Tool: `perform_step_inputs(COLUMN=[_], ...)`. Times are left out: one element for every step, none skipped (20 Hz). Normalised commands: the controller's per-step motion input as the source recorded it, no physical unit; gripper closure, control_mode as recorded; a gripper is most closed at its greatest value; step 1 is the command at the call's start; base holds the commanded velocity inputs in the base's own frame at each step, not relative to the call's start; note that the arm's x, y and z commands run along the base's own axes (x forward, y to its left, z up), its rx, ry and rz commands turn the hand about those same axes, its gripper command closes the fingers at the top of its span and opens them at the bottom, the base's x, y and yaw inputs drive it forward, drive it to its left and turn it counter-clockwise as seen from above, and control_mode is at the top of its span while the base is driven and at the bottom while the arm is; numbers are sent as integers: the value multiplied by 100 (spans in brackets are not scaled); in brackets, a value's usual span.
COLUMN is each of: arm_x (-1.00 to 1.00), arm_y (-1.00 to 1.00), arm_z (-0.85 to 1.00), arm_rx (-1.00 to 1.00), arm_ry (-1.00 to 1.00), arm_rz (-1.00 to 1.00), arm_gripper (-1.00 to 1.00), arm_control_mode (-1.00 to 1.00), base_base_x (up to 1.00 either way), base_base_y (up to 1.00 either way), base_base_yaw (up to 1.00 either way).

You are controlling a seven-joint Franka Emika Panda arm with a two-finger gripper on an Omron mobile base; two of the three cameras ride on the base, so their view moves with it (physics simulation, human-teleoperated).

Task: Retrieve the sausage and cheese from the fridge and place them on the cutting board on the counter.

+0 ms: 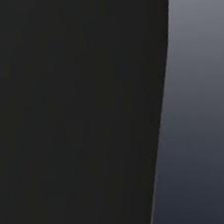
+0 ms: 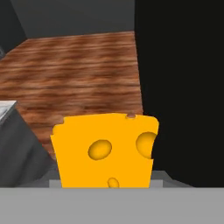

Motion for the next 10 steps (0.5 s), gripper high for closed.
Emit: perform_step_inputs(arm_x=[0, 0, 0, 0, 0, 0, 0, 0, 0, 0], arm_y=[0, 0, 0, 0, 0, 0, 0, 0, 0, 0], arm_z=[0, 0, 0, 0, 0, 0, 0, 0, 0, 0], arm_rx=[0, 0, 0, 0, 0, 0, 0, 0, 0, 0], arm_ry=[0, 0, 0, 0, 0, 0, 0, 0, 0, 0], arm_rz=[0, 0, 0, 0, 0, 0, 0, 0, 0, 0], arm_gripper=[100, 100, 100, 100, 100, 100, 100, 100, 100, 100], arm_control_mode=[100, 100, 100, 100, 100, 100, 100, 100, 100, 100], base_base_x=[100, 100, 100, 100, 100, 100, 100, 100, 100, 100], base_base_y=[-67, -54, -32, -13, -4, 0, 0, 0, 0, 0], base_base_yaw=[18, 21, 22, 21, 19, 16, 16, 15, 15, 15])
